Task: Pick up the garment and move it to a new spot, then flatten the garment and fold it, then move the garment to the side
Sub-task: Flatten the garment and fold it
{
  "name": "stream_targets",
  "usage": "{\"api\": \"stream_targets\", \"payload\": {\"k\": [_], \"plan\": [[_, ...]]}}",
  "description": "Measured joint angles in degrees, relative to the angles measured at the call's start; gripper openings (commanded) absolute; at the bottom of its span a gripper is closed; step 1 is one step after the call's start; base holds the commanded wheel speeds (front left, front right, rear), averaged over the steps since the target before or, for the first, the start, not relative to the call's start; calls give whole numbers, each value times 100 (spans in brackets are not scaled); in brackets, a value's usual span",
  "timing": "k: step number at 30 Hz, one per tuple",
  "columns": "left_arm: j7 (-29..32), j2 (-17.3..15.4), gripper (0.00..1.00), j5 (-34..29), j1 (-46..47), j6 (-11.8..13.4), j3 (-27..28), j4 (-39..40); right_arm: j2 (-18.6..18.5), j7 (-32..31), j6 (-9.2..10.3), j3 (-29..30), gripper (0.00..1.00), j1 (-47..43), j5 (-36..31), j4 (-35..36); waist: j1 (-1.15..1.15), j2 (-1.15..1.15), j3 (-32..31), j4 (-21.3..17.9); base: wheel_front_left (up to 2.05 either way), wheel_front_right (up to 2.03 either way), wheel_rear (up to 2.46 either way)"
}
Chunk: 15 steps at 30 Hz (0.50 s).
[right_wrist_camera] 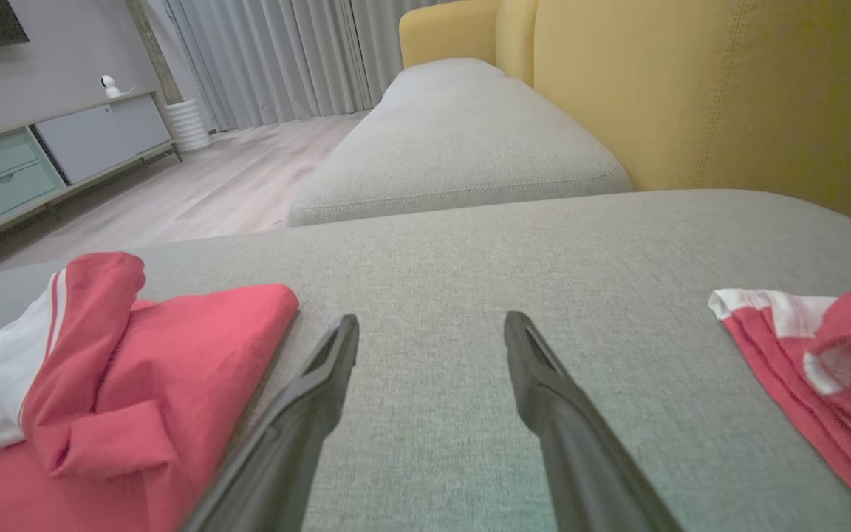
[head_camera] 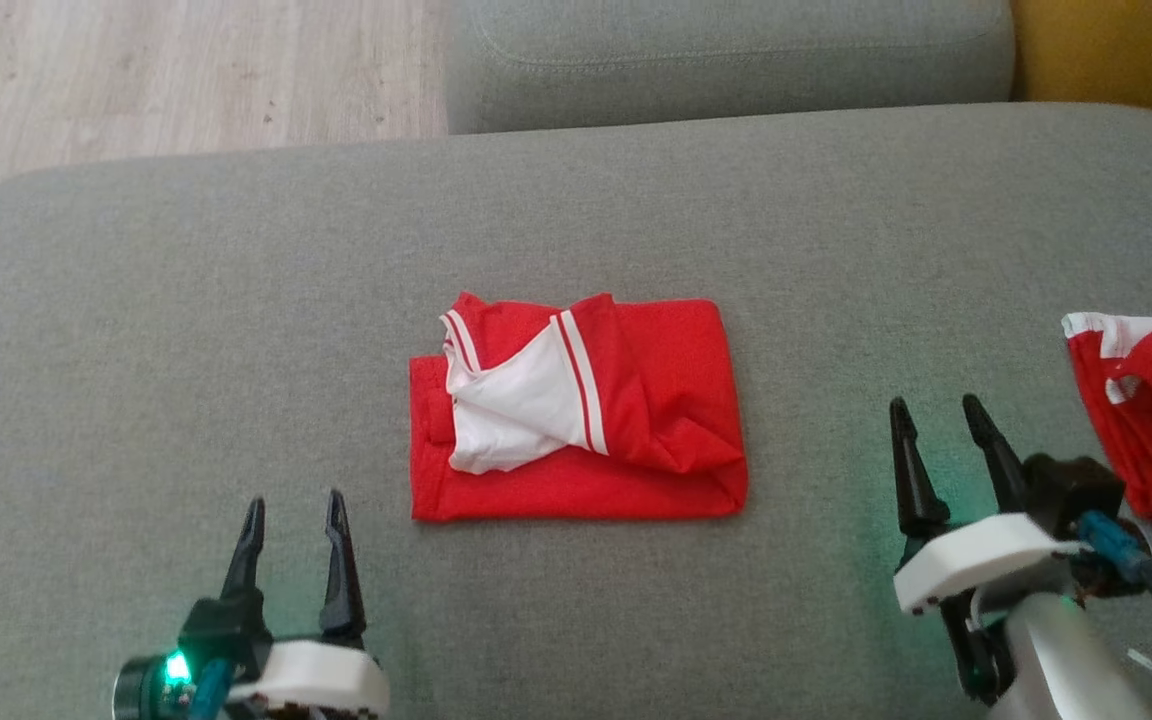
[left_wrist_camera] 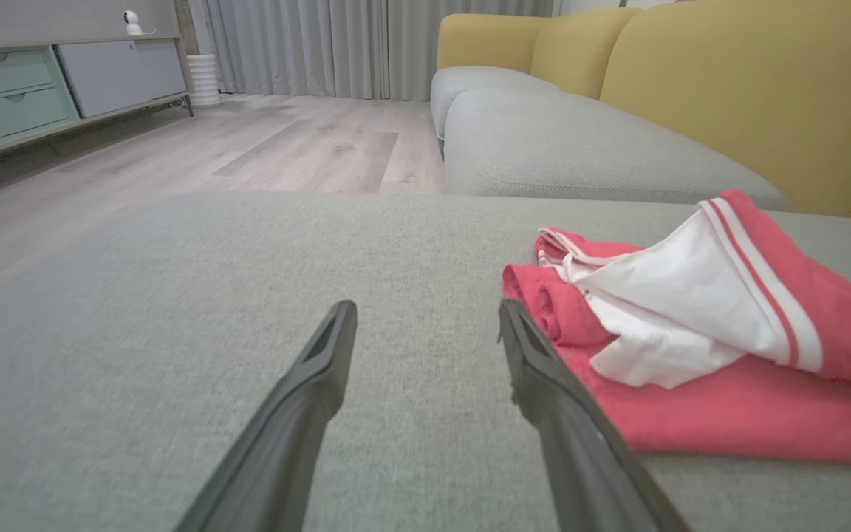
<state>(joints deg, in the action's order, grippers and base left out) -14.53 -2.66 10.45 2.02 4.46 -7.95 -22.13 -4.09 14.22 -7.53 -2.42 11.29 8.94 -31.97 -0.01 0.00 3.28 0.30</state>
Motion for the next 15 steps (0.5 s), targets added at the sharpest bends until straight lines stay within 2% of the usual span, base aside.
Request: {"api": "stream_targets", "payload": {"k": [5, 6, 7, 11, 15], "plan": [[0, -1, 100, 0, -51, -33, 0, 3, 31, 0, -1, 35, 100, -23, -16, -24, 0, 0, 0, 36, 0, 0, 0], [0, 0, 100, 0, -49, -44, -10, 3, 34, 0, -1, 36, 44, -22, -29, -29, 0, 0, 14, 51, 0, 0, 0], [0, 0, 100, 0, -46, -44, -20, 3, 35, 0, -1, 20, 0, -19, -27, -46, 1, 0, 35, 69, 0, 0, 0], [0, -2, 100, 11, 26, -45, -164, 19, 34, 0, -1, -193, 0, 137, 0, -213, 1, 0, 179, 160, 0, 0, 0], [0, 1, 100, 44, 197, -40, -407, 48, -42, 0, -1, -432, 0, 692, 30, -321, 2, 0, 383, 339, 0, 0, 0]]}}
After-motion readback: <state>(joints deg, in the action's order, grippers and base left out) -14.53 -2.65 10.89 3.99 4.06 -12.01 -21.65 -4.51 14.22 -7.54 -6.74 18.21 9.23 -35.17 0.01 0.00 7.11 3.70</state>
